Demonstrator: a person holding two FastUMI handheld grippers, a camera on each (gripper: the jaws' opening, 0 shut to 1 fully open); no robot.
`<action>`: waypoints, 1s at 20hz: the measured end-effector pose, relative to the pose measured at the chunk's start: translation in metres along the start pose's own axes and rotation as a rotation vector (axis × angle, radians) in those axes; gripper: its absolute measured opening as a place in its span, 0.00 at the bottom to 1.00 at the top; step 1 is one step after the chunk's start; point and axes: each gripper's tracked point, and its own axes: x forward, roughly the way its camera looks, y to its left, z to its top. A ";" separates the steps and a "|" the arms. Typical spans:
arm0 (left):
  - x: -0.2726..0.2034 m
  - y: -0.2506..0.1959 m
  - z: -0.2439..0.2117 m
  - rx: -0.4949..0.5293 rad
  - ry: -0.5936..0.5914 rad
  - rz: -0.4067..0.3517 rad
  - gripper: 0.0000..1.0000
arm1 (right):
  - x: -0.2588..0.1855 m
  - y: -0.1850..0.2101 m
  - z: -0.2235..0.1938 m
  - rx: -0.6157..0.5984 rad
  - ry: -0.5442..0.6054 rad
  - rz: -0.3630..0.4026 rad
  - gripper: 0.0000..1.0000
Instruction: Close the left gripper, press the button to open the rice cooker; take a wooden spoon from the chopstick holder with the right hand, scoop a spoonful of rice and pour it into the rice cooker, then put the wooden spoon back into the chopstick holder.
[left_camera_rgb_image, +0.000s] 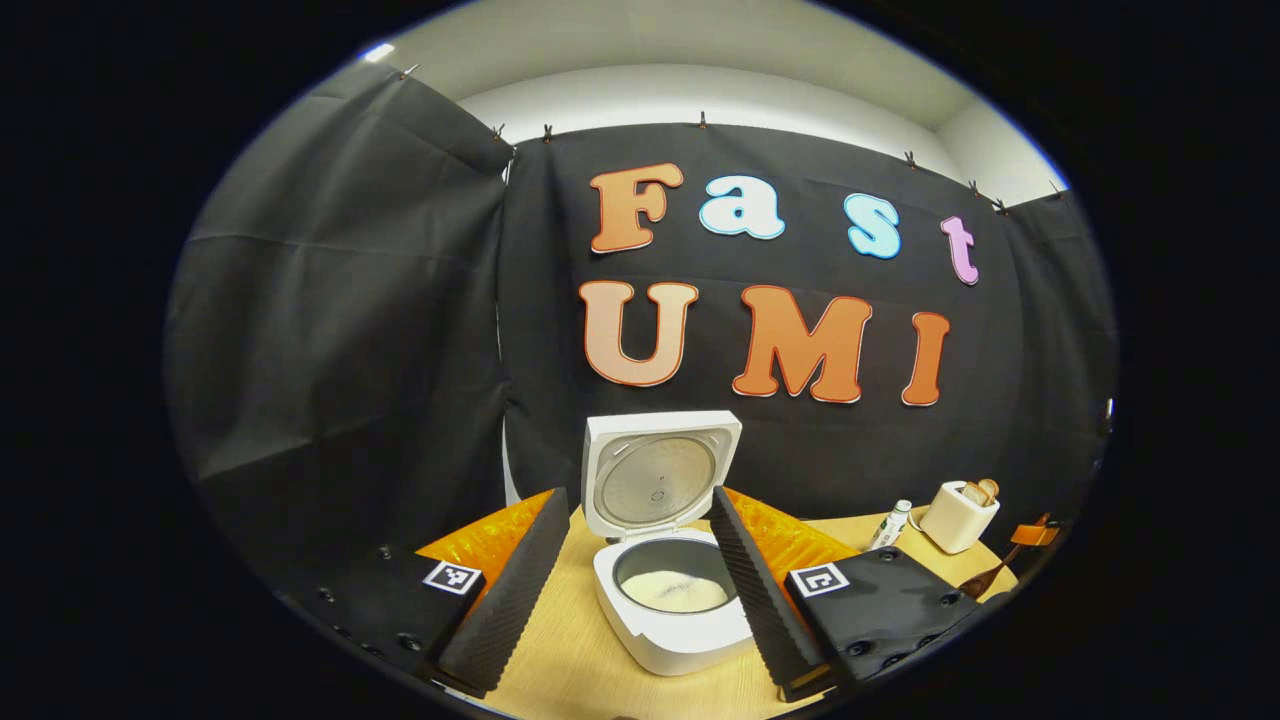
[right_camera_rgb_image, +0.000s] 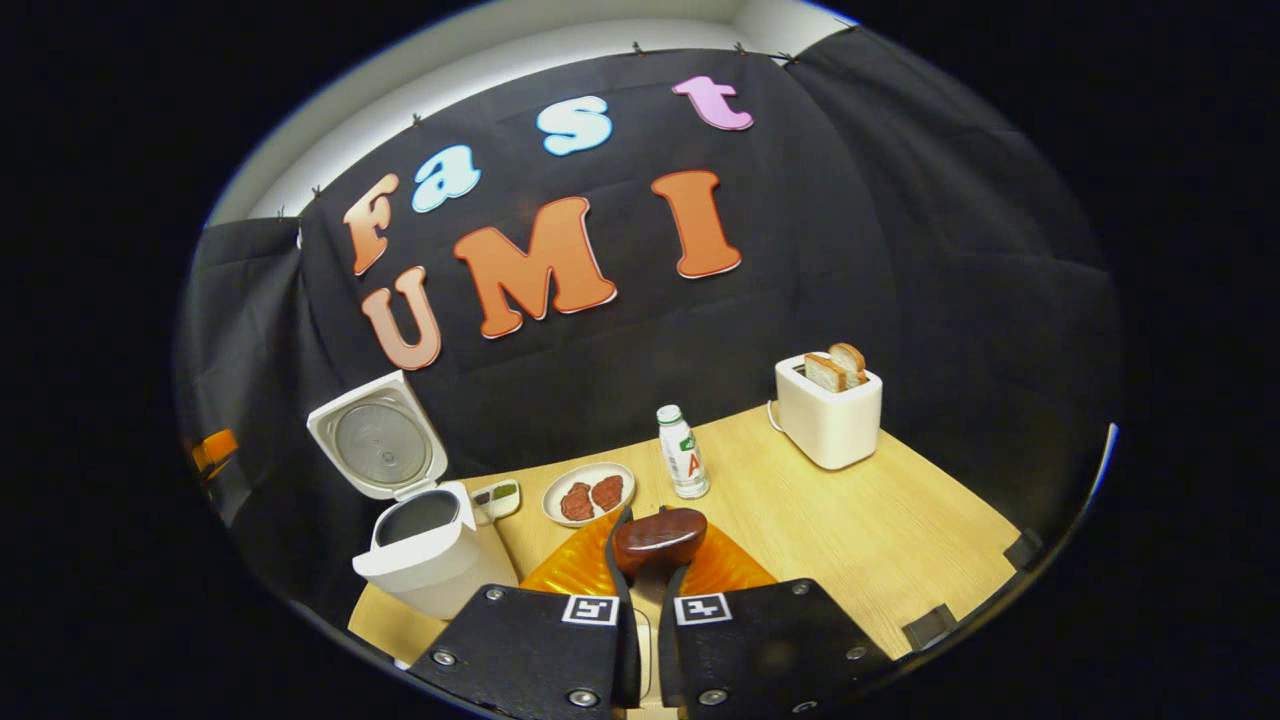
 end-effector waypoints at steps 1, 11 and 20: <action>0.000 0.001 0.001 0.004 -0.003 0.000 0.96 | -0.001 0.011 0.000 -0.014 -0.003 0.016 0.06; 0.006 0.018 -0.010 0.028 0.033 0.013 0.96 | 0.022 0.075 -0.074 -0.101 0.067 0.152 0.06; 0.014 0.031 -0.025 0.058 0.087 0.038 0.96 | 0.038 0.061 -0.150 -0.172 0.133 0.061 0.06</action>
